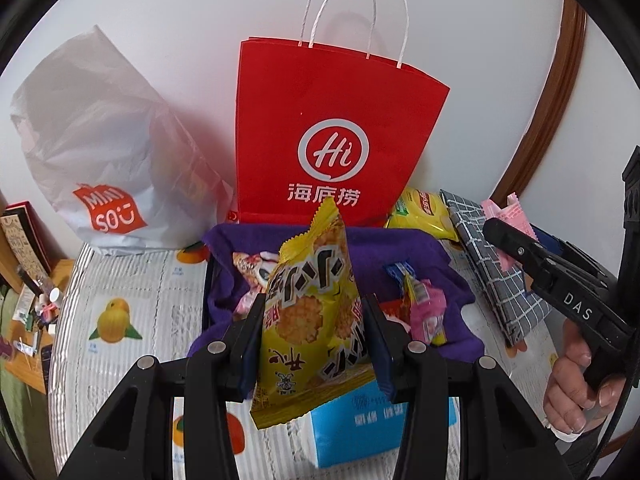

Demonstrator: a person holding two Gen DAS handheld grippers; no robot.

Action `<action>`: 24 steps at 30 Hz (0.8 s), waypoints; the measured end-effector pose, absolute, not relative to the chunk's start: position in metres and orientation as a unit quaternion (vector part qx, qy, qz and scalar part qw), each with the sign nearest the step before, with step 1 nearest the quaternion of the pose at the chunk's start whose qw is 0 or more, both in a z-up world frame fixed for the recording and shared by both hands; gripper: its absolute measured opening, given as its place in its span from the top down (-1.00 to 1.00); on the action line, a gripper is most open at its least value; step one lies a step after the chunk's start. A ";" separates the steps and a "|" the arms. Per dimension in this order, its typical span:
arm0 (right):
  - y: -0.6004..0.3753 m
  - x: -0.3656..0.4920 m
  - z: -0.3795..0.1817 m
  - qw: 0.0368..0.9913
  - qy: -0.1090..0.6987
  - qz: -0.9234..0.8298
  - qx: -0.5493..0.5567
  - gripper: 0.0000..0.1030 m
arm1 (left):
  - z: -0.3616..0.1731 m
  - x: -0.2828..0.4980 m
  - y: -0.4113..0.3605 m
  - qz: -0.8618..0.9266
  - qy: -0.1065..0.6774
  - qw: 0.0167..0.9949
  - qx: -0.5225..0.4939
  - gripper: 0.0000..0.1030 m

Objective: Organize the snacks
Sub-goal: 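Lift both packets and carry them over the purple towel, then lower both packets onto the purple towel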

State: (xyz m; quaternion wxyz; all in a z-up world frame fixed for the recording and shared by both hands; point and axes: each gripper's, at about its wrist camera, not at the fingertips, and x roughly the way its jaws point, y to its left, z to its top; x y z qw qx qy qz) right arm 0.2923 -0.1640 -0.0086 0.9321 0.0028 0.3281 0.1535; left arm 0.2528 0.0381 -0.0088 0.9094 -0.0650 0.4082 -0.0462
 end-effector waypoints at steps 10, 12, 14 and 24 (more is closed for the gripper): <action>-0.170 0.322 -0.015 0.932 0.329 0.151 0.028 -0.12 | -0.012 0.275 0.038 -0.045 0.412 0.908 -0.060 0.16; -0.171 0.326 -0.019 0.930 0.334 0.153 0.032 -0.12 | -0.013 0.278 0.039 -0.044 0.413 0.908 -0.059 0.16; -0.171 0.331 -0.024 0.928 0.339 0.153 0.034 -0.12 | -0.014 0.281 0.039 -0.044 0.414 0.907 -0.058 0.16; -0.171 0.345 -0.040 0.924 0.351 0.150 0.028 -0.12 | -0.020 0.299 0.037 -0.048 0.417 0.906 -0.054 0.16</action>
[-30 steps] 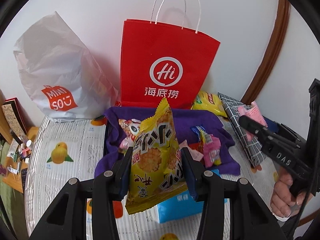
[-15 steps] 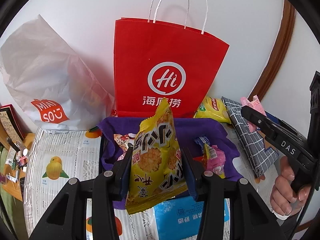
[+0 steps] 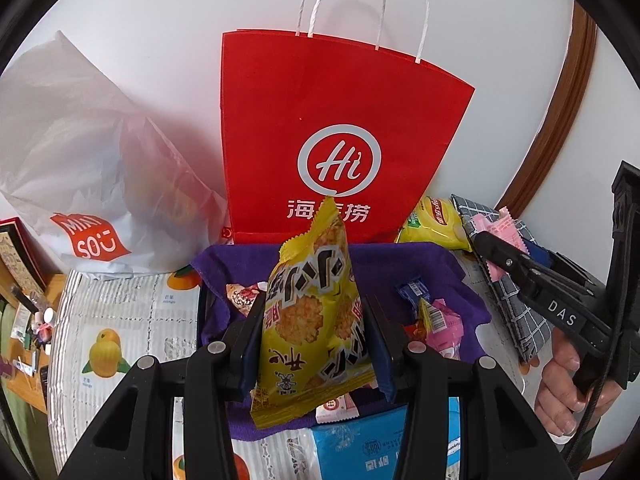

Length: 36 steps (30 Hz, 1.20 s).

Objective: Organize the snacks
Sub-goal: 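Lower both packets onto the purple towel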

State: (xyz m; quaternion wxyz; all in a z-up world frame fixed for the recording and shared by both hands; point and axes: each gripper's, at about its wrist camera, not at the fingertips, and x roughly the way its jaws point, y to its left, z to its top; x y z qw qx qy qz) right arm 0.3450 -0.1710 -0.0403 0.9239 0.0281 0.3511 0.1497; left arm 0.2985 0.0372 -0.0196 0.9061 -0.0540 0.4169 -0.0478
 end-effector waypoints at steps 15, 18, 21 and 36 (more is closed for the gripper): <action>-0.171 0.362 -0.062 0.916 0.373 0.147 0.024 -0.12 | -0.035 0.320 0.041 -0.053 0.428 0.900 -0.059 0.16; -0.172 0.364 -0.066 0.914 0.377 0.148 0.020 -0.12 | -0.039 0.323 0.041 -0.056 0.429 0.899 -0.059 0.16; -0.173 0.368 -0.071 0.913 0.381 0.142 0.012 -0.12 | -0.043 0.328 0.041 -0.058 0.433 0.898 -0.061 0.16; -0.175 0.380 -0.090 0.904 0.404 0.137 -0.003 -0.12 | -0.064 0.354 0.039 -0.069 0.453 0.886 -0.071 0.16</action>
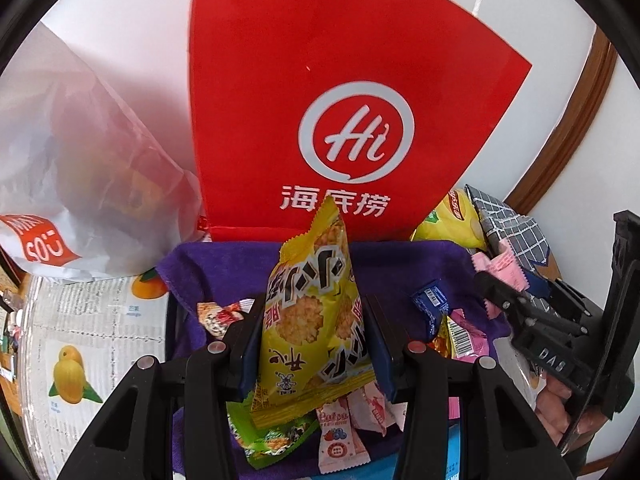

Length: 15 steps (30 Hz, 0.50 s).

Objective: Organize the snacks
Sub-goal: 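Lower both packets onto the purple towel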

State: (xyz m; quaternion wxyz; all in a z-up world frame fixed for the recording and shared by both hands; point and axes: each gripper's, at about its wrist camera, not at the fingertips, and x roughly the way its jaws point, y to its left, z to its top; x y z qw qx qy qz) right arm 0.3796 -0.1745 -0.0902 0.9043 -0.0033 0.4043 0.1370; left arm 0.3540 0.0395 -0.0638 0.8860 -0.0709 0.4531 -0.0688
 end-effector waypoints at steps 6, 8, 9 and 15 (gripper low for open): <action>-0.159 0.383 -0.099 0.893 0.420 0.158 -0.027 -0.12 | -0.079 0.361 0.034 -0.068 0.472 0.876 -0.066 0.16; -0.154 0.384 -0.104 0.889 0.427 0.163 -0.038 -0.13 | -0.085 0.364 0.034 -0.066 0.482 0.871 -0.067 0.16; -0.152 0.385 -0.106 0.887 0.430 0.164 -0.040 -0.13 | -0.087 0.364 0.034 -0.066 0.487 0.869 -0.067 0.16; -0.138 0.387 -0.124 0.875 0.452 0.160 -0.071 -0.13 | -0.104 0.370 0.030 -0.065 0.511 0.855 -0.062 0.15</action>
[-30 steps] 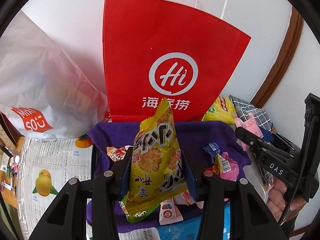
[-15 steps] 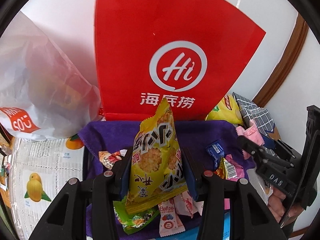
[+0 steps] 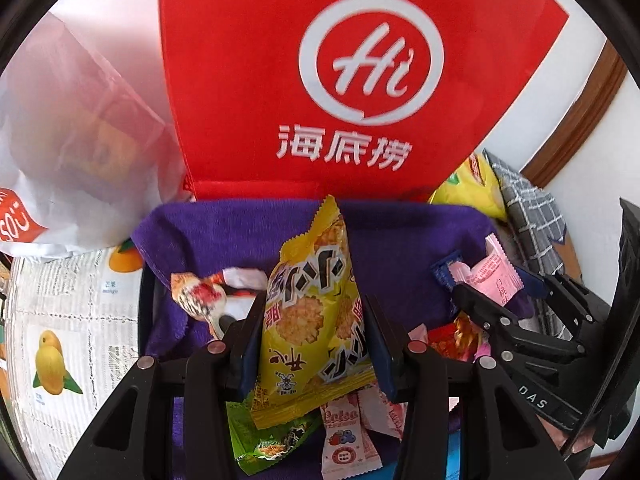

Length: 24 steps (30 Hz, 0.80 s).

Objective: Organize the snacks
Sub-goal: 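Lower both packets onto the purple towel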

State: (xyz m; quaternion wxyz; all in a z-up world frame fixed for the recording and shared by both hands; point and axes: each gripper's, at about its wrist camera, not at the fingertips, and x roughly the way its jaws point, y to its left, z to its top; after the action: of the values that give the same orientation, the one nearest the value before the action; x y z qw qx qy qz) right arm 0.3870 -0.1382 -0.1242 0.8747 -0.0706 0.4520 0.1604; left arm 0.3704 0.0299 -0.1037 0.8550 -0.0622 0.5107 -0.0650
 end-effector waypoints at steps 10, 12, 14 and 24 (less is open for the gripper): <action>-0.136 0.388 -0.133 0.873 0.456 0.155 -0.079 -0.16 | -0.122 0.373 0.023 -0.068 0.530 0.843 -0.059 0.12; -0.136 0.388 -0.133 0.873 0.456 0.154 -0.078 -0.17 | -0.124 0.373 0.022 -0.068 0.533 0.841 -0.058 0.12; -0.137 0.388 -0.133 0.873 0.456 0.155 -0.077 -0.18 | -0.125 0.373 0.022 -0.069 0.534 0.841 -0.058 0.12; -0.134 0.387 -0.133 0.872 0.457 0.155 -0.082 -0.22 | -0.129 0.373 0.022 -0.066 0.539 0.838 -0.057 0.12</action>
State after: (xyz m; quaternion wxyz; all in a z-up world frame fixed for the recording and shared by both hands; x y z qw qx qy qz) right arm 0.3873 -0.1341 -0.1329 0.8722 -0.0824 0.4566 0.1547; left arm 0.3729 0.0216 -0.1285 0.8375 -0.0575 0.5394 -0.0656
